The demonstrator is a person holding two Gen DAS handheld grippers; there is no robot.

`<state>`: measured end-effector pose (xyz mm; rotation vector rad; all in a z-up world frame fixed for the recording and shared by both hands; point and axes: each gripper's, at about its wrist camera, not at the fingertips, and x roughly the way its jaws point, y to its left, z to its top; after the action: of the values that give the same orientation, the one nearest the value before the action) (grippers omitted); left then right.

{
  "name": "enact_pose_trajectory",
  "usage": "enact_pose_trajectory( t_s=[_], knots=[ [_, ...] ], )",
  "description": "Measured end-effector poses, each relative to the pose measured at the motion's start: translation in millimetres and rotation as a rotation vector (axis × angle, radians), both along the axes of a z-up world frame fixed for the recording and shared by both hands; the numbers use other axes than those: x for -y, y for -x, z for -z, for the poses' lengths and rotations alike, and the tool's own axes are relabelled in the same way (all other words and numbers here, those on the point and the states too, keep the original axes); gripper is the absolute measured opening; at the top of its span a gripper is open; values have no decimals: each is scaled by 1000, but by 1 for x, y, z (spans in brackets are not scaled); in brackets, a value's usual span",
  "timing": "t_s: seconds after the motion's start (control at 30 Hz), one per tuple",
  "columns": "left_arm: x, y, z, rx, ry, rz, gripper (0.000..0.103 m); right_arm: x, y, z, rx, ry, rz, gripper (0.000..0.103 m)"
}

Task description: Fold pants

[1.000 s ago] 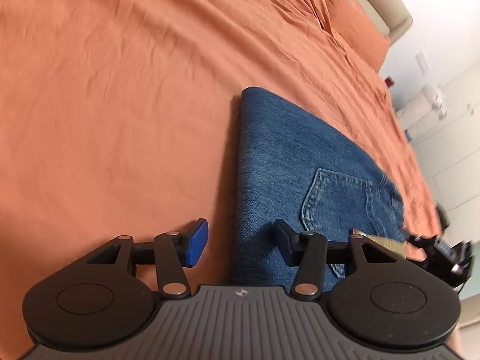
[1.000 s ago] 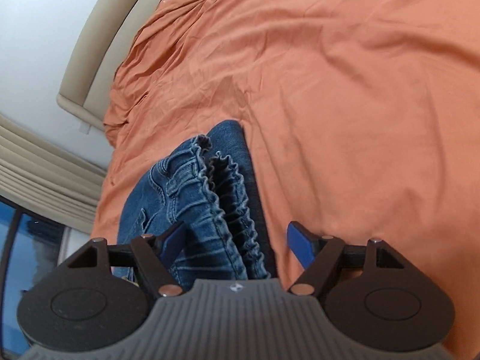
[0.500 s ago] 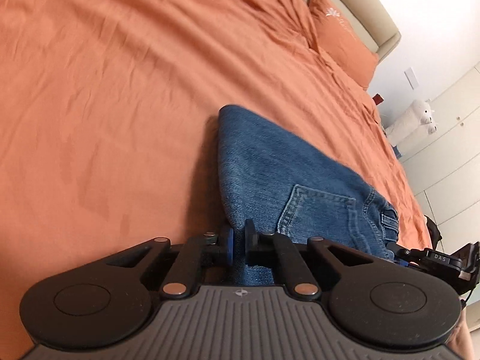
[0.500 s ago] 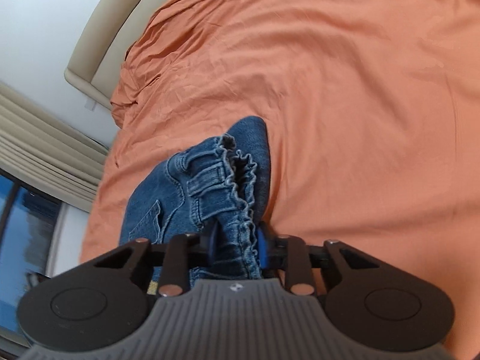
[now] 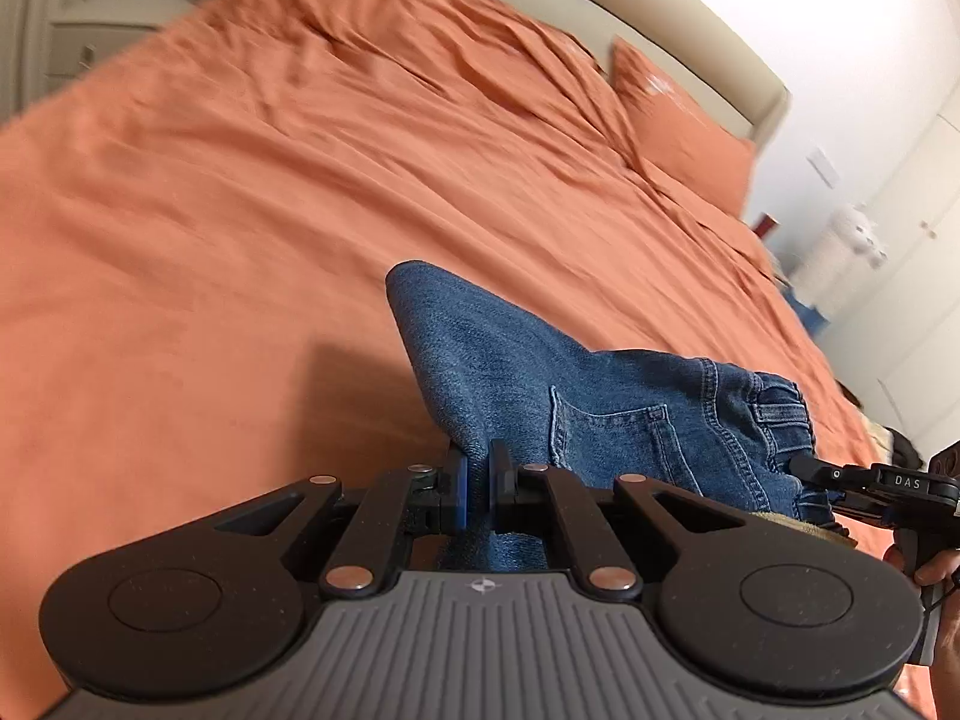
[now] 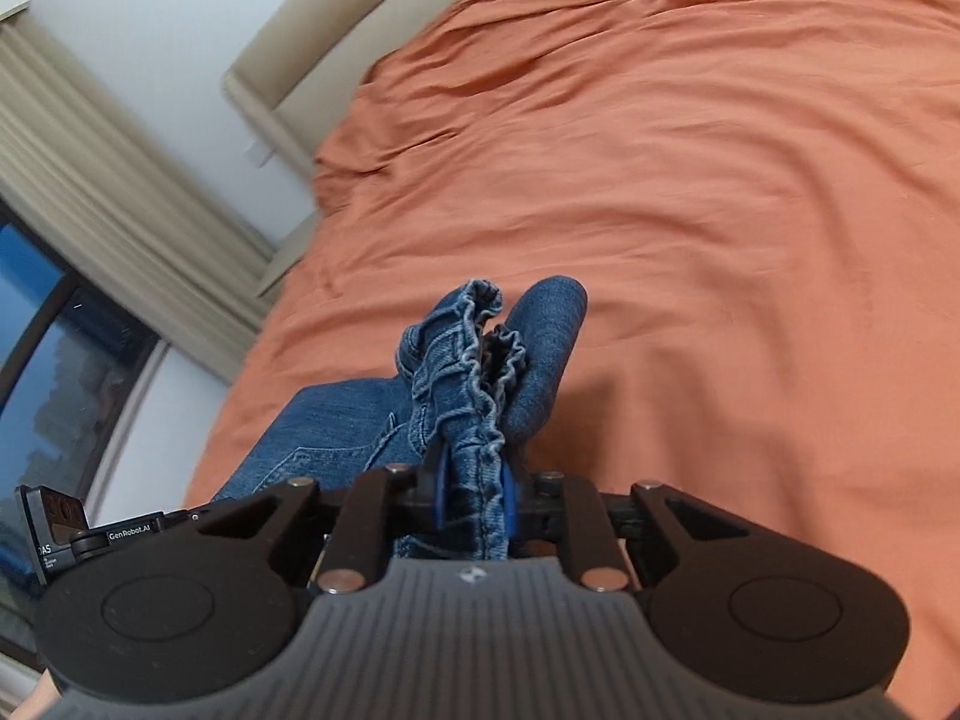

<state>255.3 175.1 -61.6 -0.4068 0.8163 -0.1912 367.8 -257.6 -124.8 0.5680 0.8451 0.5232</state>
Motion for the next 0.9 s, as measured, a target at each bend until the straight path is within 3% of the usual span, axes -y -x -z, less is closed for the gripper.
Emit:
enact_pose_trajectory(
  t_s=[0.2,0.37,0.47,0.63,0.73,0.83,0.9],
  knots=[
    [-64,0,-9,-13,-83,-77,6,-84,-16,16,-14,-69,-64,13],
    [-92,-5,25,-54,-73,-112,6,-130,-28,46,-44,-60,-87,13],
    [-106,-3,54,-77,-54,-128,6,-139,-35,69,-86,-7,-74,13],
    [-123,0,86,-95,15,-130,7,-131,-39,102,-141,-10,-45,13],
    [-123,0,91,-106,12,-130,9,-140,-41,106,-130,30,-32,13],
    [-122,1,84,-115,-22,-133,17,-142,-40,103,-141,45,-18,15],
    [-120,4,73,-118,-72,-133,17,-145,-38,94,-123,91,-24,25]
  ],
)
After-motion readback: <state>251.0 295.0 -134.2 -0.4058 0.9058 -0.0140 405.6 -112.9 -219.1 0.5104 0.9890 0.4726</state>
